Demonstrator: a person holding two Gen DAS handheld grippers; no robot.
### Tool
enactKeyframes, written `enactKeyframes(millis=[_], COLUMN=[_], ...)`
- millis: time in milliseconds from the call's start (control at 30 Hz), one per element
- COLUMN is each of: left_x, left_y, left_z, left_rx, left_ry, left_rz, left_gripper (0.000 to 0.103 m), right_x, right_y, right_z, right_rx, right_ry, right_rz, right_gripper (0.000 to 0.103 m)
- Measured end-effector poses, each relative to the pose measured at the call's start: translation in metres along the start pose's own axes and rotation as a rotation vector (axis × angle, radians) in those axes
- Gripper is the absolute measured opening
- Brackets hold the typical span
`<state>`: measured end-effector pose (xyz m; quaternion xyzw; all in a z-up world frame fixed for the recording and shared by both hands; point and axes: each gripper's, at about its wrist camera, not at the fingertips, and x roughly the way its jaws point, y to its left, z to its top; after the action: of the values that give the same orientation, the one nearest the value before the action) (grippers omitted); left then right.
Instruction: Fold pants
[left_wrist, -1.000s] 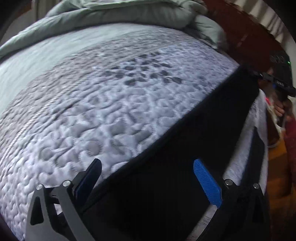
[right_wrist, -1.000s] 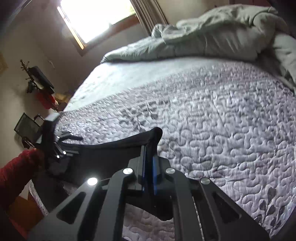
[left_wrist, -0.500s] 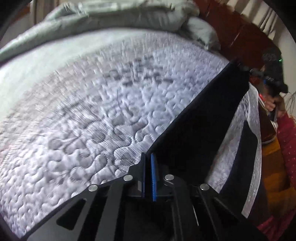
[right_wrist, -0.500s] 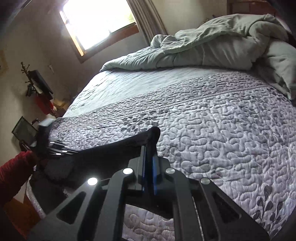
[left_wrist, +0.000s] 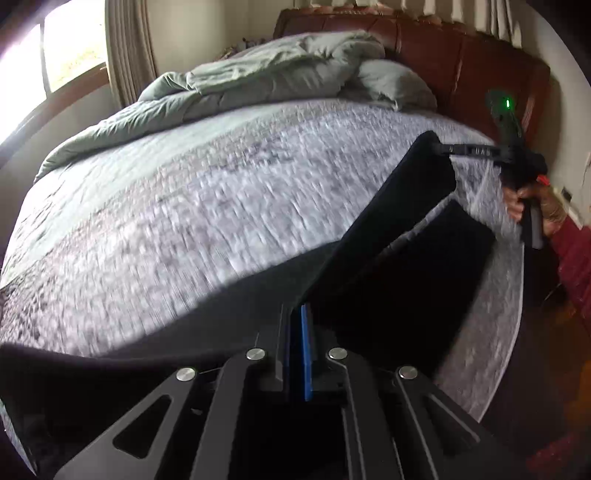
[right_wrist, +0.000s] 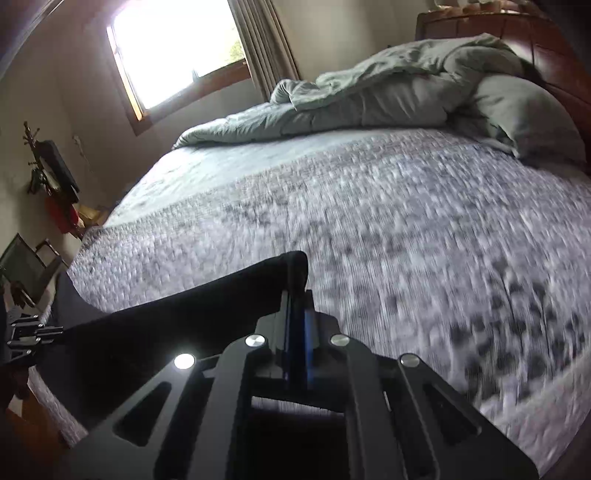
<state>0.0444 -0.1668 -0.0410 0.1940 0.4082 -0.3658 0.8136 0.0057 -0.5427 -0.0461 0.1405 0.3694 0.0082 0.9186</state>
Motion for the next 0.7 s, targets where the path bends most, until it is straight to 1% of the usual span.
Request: enactKeyframes(millis=[33, 133, 267, 300, 333, 367, 400, 467, 500, 567, 600, 667, 700], left_x=[0.006, 0.021, 0.031, 0.032, 0.034, 0.036, 0.04, 0.044, 0.044, 0.044, 0.042, 0.036, 0.03], left_y=[-0.011, -0.024, -0.029, -0.031, -0.033, -0.035, -0.039, -0.046, -0.051, -0.054, -0.052, -0.046, -0.043], left_z=[-0.01, -0.036, -0.057, -0.061, -0.064, -0.069, -0.075, -0.081, -0.084, -0.085, -0.084, -0.082, -0.081], left_rx=[0.005, -0.003, -0.064, -0.077, -0.089, -0.098, -0.12, -0.105, -0.089, -0.1, -0.125, -0.164, -0.183], left_ry=[0.027, 0.08, 0.102, 0.105, 0.11, 0.126, 0.154, 0.156, 0.145, 0.137, 0.138, 0.141, 0.138], left_rz=[0.006, 0.025, 0.032, 0.032, 0.024, -0.014, -0.058, -0.036, -0.017, -0.01, -0.024, -0.053, -0.062], left_gripper=[0.004, 0.004, 0.004, 0.004, 0.0, 0.0, 0.0, 0.0, 0.0, 0.0, 0.0, 0.0, 0.0], right_x=[-0.002, -0.013, -0.031, -0.035, -0.04, -0.043, -0.047, -0.054, -0.057, -0.061, -0.064, -0.069, -0.069], right_y=[0.0, -0.001, 0.001, 0.001, 0.001, 0.0, 0.0, -0.001, -0.001, -0.003, -0.004, -0.005, -0.005], right_z=[-0.008, -0.033, -0.062, -0.068, -0.073, -0.08, -0.086, -0.099, -0.105, -0.115, -0.12, -0.125, -0.127], right_rx=[0.005, 0.023, 0.038, 0.042, 0.049, 0.059, 0.068, 0.084, 0.097, 0.155, 0.186, 0.261, 0.299], right_ry=[0.008, 0.03, 0.044, 0.046, 0.05, 0.058, 0.068, 0.091, 0.103, 0.135, 0.141, 0.149, 0.152], right_rz=[-0.002, -0.003, -0.016, -0.018, -0.022, -0.028, -0.033, -0.046, -0.04, -0.023, -0.012, 0.059, 0.097], right_gripper=[0.006, 0.011, 0.011, 0.013, 0.019, 0.023, 0.032, 0.036, 0.042, 0.059, 0.059, 0.061, 0.067])
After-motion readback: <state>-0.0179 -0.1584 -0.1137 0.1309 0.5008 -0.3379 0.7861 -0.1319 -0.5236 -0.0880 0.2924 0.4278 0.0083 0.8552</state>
